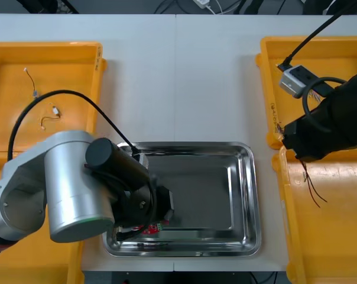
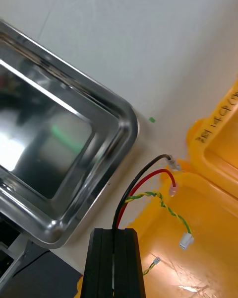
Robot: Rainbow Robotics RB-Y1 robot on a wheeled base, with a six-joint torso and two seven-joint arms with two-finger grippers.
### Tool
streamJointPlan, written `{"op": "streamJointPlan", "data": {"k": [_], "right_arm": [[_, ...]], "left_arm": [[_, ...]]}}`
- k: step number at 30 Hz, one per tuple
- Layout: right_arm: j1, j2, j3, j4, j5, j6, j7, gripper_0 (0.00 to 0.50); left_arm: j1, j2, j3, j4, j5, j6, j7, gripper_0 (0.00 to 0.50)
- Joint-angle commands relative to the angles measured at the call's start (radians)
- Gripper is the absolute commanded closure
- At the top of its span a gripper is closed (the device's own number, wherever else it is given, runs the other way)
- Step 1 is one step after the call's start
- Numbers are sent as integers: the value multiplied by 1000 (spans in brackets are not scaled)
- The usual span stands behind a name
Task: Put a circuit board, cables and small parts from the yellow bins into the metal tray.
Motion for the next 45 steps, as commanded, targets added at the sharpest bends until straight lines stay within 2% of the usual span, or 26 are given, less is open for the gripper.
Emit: {"op": "streamJointPlan", "data": {"k": [1,10,17,25,33,37,45], "right_arm": [[-31,56,94,-78,48,4,-16,500],[-48,128,236,-102,102,4,5,500],[-77,179,417,-131,220,4,23,500],[-78,238,562,-130,326,4,56,500],[-77,248,654,-127,396,-15,246,500],[-75,257,670,-104,402,-13,313,500],[-77,274,729,-44,474,-33,458,500]], "left_arm": [[-62,51,92,-75,66,55,4,0],[-65,125,221,-112,164,121,-49,0],[-65,192,350,-109,263,172,-135,0],[-65,250,463,-69,326,233,-260,0],[-64,287,557,29,348,241,-390,0],[-65,296,603,84,346,247,-444,0],[-65,307,661,195,297,245,-536,0]]}}
